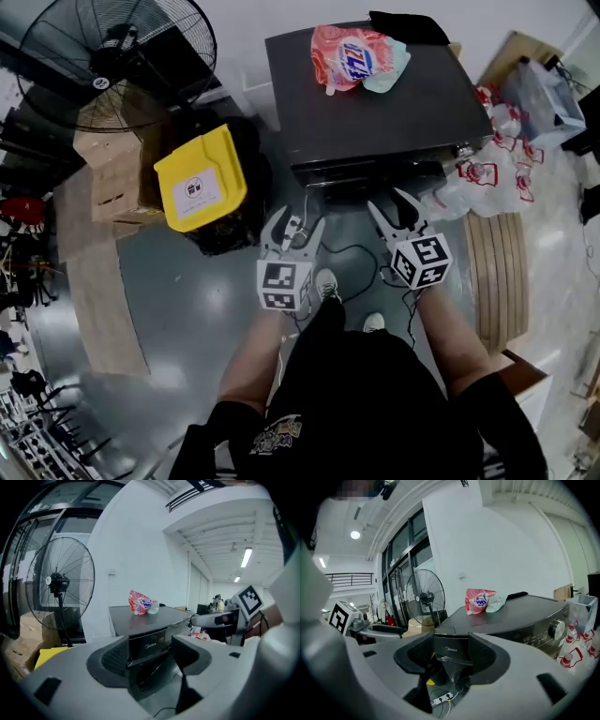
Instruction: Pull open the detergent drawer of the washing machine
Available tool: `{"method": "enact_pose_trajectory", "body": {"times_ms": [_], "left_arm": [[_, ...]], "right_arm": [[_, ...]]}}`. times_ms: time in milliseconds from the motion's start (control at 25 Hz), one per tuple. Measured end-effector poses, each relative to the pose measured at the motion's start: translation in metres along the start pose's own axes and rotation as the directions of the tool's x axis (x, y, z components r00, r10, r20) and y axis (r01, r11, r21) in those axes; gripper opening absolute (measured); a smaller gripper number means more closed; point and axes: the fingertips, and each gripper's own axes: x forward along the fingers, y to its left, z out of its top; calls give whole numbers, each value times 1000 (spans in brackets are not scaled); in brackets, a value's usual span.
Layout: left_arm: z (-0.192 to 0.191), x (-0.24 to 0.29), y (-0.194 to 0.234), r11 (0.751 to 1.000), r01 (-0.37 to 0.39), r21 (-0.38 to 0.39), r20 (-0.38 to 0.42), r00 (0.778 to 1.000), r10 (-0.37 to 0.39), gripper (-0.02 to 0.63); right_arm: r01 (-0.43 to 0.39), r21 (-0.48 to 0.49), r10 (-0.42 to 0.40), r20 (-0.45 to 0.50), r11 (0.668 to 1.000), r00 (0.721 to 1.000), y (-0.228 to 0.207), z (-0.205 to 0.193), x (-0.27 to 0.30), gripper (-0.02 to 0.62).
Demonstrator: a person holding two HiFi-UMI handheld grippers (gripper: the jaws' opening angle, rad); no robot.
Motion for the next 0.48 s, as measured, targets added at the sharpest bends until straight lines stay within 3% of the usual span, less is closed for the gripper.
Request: {"method": "enact_pose_trajectory", "body": {"times_ms": [480], "left_arm": [[-32,78,41,999,32,-22,-107,994,-34,259]], "right_arm": [[55,39,-50,-127,998,991,-47,-42,72,253]]}}
